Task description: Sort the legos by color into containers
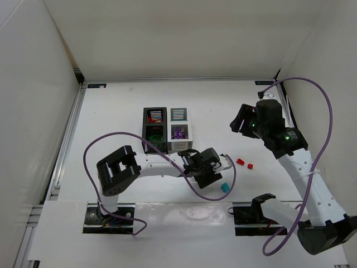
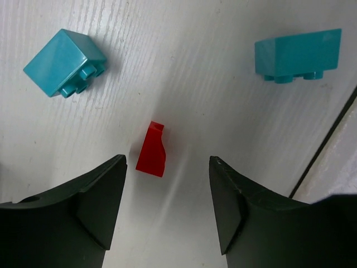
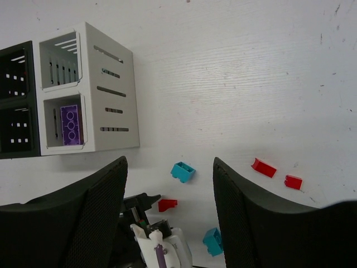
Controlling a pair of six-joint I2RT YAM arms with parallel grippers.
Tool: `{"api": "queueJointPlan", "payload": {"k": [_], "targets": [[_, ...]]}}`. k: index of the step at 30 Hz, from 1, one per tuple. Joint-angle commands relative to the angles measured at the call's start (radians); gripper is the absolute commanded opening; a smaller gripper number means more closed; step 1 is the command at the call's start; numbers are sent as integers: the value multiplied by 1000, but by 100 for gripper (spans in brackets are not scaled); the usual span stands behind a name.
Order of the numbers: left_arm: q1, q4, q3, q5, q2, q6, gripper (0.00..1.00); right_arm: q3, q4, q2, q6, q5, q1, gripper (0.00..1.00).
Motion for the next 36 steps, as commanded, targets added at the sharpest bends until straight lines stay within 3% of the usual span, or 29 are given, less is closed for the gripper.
{"api": "queueJointPlan", "payload": {"k": [1, 4, 8, 14, 19, 25, 31, 36], "targets": [[-1, 37, 30, 3, 11, 29, 71, -7, 4, -7, -25, -41, -23, 66], [0, 71, 28, 1, 25, 33, 62, -10, 3, -9, -25, -38, -24, 66], [22, 69, 39, 12, 43, 36, 59, -9, -3, -9, -26, -36, -32, 64], [28, 69, 36, 37, 51, 41, 48, -29, 6, -13, -31, -39, -58, 64], [28, 60, 31, 37, 62, 41, 33, -39, 9, -19, -23, -56, -79, 64], [28, 58, 16, 3, 37, 20, 26, -50, 9, -39, -16, -49, -78, 64], [46, 38, 12, -54, -134, 7, 23, -48, 6, -49, -12, -47, -79, 64], [144, 23, 18, -58, -309, 23, 25, -44, -8, -41, -22, -20, -55, 64]]}}
